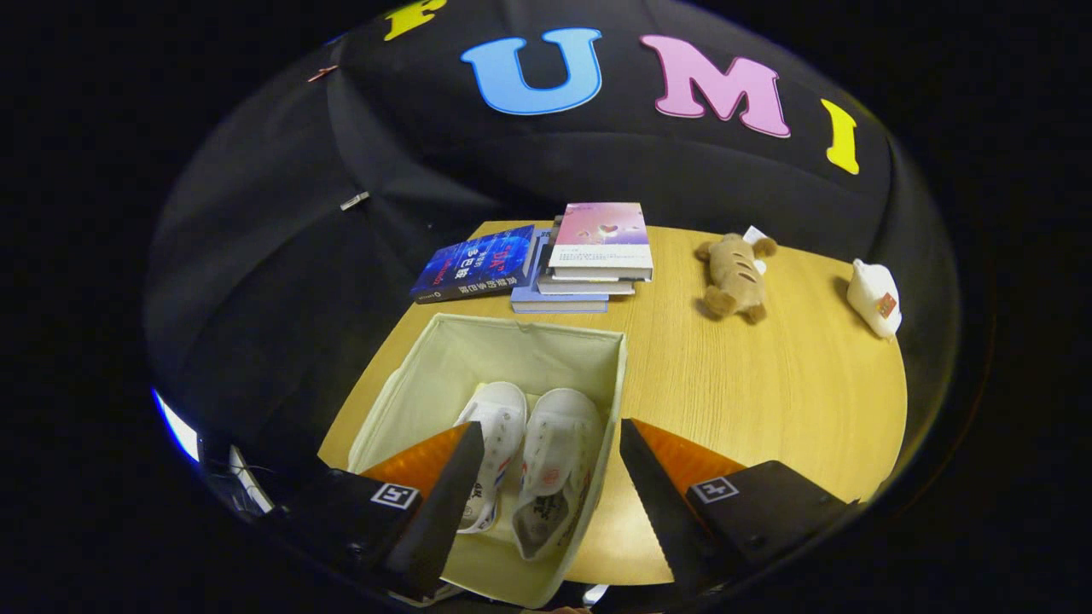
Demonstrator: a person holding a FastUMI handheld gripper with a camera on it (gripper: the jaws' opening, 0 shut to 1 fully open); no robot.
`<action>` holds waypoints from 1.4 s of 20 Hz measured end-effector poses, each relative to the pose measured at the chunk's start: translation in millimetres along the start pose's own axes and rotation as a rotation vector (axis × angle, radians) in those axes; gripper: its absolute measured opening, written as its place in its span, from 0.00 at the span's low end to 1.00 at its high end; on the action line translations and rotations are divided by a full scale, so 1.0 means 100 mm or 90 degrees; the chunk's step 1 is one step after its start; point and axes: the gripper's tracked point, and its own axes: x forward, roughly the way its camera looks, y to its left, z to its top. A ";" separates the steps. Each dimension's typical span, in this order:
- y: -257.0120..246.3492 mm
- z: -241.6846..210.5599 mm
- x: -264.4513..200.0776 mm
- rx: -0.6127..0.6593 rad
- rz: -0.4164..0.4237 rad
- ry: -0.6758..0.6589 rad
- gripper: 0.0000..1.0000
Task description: Open the storage box then place both shoes into the box .Put the left shoe in first, then the right shoe, with the right side of both shoes facing outward in a uniform manner.
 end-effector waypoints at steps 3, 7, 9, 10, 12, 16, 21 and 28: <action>-0.16 0.11 -0.20 -0.029 0.008 -0.051 0.99; -0.53 0.33 -0.56 -0.052 0.000 -0.121 0.99; -0.78 0.43 -0.75 -0.070 -0.017 -0.151 0.99; -0.91 0.48 -0.84 -0.077 -0.027 -0.165 0.99; -1.19 0.59 -1.02 -0.085 -0.049 -0.196 0.99; -1.77 0.74 -1.36 -0.086 -0.092 -0.246 0.97; -2.33 0.88 -1.72 -0.093 -0.134 -0.291 0.97; -2.67 1.04 -2.15 -0.124 -0.152 -0.365 0.99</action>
